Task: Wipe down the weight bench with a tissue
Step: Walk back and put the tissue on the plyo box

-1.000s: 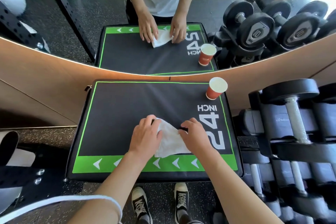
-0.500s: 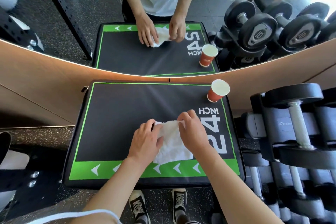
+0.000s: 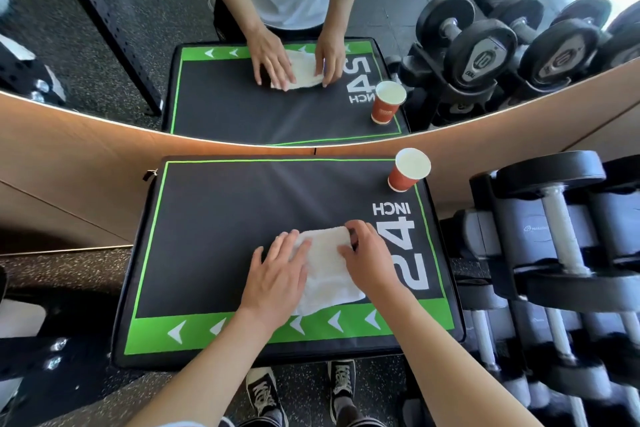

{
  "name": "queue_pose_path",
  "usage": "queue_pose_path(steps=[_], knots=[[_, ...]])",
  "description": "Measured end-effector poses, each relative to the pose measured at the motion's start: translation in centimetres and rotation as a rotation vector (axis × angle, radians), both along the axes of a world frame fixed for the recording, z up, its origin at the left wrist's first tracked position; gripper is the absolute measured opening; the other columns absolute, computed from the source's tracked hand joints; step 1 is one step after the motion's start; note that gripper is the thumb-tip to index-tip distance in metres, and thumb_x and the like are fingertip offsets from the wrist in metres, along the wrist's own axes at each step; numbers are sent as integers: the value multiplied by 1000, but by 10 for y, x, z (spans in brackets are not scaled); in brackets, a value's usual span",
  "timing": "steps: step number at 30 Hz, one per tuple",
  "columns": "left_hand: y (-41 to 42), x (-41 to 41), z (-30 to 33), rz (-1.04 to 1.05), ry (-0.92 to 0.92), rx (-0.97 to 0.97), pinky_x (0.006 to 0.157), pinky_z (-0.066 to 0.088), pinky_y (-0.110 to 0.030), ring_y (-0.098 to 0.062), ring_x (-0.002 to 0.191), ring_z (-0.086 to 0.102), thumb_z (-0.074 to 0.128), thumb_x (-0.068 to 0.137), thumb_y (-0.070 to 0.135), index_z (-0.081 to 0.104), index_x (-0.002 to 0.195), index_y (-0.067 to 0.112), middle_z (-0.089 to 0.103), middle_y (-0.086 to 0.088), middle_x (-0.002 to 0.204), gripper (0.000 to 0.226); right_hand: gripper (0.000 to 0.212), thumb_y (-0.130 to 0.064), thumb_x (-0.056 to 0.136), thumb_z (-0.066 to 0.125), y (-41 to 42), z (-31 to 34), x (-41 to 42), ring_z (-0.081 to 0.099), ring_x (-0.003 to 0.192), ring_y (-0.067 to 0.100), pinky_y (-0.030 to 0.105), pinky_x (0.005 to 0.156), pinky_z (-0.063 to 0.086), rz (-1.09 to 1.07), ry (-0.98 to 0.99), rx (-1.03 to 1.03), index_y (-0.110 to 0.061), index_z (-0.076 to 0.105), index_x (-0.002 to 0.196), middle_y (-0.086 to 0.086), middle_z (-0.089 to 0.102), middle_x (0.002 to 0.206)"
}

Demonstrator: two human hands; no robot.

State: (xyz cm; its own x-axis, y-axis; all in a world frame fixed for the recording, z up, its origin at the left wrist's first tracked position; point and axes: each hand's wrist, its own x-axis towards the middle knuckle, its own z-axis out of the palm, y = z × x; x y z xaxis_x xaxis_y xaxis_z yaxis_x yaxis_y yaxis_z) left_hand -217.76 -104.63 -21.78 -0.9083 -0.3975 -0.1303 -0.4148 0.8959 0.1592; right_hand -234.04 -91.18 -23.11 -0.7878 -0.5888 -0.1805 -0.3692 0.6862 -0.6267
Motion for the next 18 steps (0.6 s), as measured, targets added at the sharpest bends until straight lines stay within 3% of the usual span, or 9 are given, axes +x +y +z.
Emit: queue_pose_path(steps=[4,8,10,12,15,18], knots=[[7,1,2,84,-86,-85,96,44,-49,-27,135,45,39,106,45,37,158,19,43,-7,155,59,22,-16,99,59,-13,5,-8,60,91,19,34,77,48,-56,18,-5,-20,58,121,-7,58,108],[6,1,12,133,-30,-115,79,44,-44,-29,106,50,53,97,48,54,135,13,51,-7,129,51,25,-20,96,64,-12,19,-8,55,78,14,34,68,50,-50,91,-48,-18,62,121,-7,53,102],[1,2,12,44,84,-106,83,46,-43,-29,110,52,58,92,29,58,130,15,52,-5,131,40,19,-23,95,69,-2,22,5,54,77,12,32,64,49,11,156,-80,-20,65,113,-9,52,100],[-6,3,11,-137,161,-72,94,49,-44,-31,123,55,53,87,13,61,136,15,55,-6,140,49,17,-28,94,70,8,19,26,55,85,12,29,64,47,75,203,-73,-20,68,110,-10,52,100],[-16,11,8,-255,136,-34,107,47,-45,-28,137,52,49,94,13,61,142,17,53,-8,151,50,27,-39,96,66,14,8,55,53,100,14,31,70,51,113,169,8,-21,67,116,-11,52,107],[-24,24,6,-128,15,-2,111,42,-49,-25,146,41,45,104,27,50,152,24,38,-2,163,49,38,-43,96,64,6,0,67,49,106,17,30,78,52,114,190,53,-20,63,125,-8,53,117]])
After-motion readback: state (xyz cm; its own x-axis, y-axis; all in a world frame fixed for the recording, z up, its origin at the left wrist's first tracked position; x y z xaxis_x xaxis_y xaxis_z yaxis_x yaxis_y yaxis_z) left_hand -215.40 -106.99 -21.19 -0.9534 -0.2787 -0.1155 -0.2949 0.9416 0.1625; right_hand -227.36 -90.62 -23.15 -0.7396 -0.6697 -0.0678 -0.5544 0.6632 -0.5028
